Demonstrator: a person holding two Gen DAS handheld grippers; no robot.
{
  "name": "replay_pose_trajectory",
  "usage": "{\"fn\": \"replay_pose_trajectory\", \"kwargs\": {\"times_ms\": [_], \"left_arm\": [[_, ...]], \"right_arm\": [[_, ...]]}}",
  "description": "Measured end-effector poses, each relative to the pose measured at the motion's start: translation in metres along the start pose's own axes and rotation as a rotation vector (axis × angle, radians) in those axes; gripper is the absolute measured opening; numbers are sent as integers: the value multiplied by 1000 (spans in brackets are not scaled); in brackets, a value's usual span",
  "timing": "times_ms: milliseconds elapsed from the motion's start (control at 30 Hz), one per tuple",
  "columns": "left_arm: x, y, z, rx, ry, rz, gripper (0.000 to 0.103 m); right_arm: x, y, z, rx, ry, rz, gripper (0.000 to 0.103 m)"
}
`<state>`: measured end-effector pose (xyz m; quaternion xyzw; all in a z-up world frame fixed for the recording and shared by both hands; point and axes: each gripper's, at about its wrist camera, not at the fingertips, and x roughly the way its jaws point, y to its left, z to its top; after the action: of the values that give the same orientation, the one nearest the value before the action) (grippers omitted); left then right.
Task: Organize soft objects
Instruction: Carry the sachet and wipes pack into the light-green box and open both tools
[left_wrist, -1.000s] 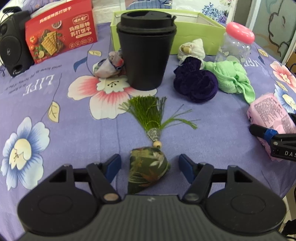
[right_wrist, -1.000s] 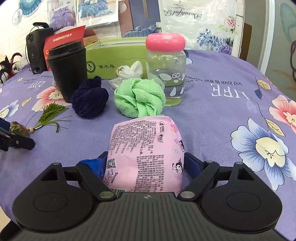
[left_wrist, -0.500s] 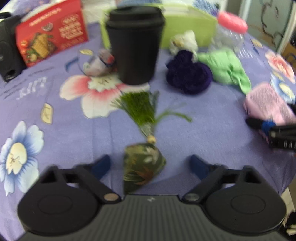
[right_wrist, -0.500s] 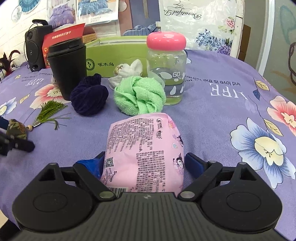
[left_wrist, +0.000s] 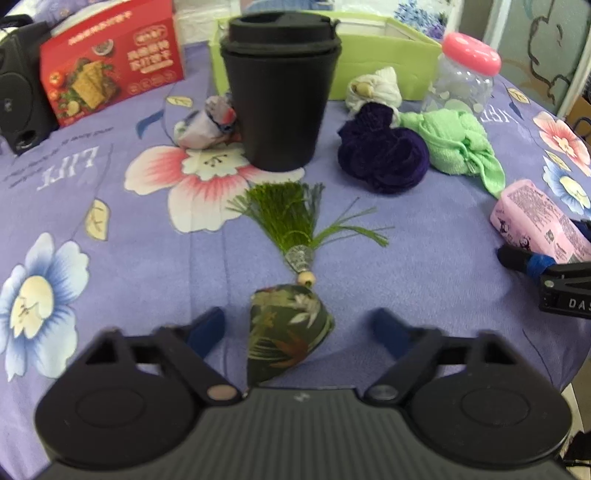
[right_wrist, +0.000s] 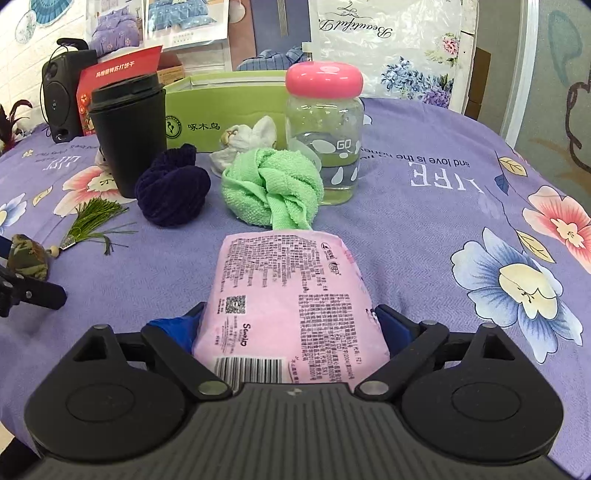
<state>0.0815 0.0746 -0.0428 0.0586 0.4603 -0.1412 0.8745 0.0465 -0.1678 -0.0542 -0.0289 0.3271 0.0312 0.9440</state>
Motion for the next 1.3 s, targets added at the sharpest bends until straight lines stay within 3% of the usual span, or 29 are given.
{"fn": "replay_pose_trajectory", "kwargs": {"times_ms": [33,100,200,300,433,567,700,933,1133,1167,1200,1233,1300], "left_arm": [[-4,1,1,-6,-6,-7,41],[-10,5,1,-29,-5,-15,37],[-17,13,-1,-82,-10,-45,37],[-36,22,5,-121,-43,-69,37],[-71,35,33,-138,-118,-88,37],[-93,49,85,-145,-201,-111,37],[-88,60,155,-141,-259,-91,37],[-34,60,273,-123,-275,-114,37],[29,52,315,-130,-197,-131,39],[38,53,318,-140,-177,-139,43],[46,54,320,-147,-162,-139,71],[51,56,320,-161,-163,-135,79],[53,58,318,-175,-170,-143,79]], "right_arm": [[-3,-1,-2,-1,-15,6,70],[-11,-5,-7,12,-47,12,49],[-24,-12,-10,42,-71,42,38],[-47,-20,-3,102,-118,117,36],[-74,-22,33,75,-226,173,37],[-70,-29,92,27,-327,196,37],[-37,-35,161,-48,-364,188,37],[53,-44,248,-121,-252,201,38],[107,-40,278,-210,-129,224,44],[114,-39,280,-207,-121,223,45],[119,-39,282,-197,-114,217,47],[125,-40,284,-182,-100,203,49],[135,-39,287,-179,-48,174,51]]}}
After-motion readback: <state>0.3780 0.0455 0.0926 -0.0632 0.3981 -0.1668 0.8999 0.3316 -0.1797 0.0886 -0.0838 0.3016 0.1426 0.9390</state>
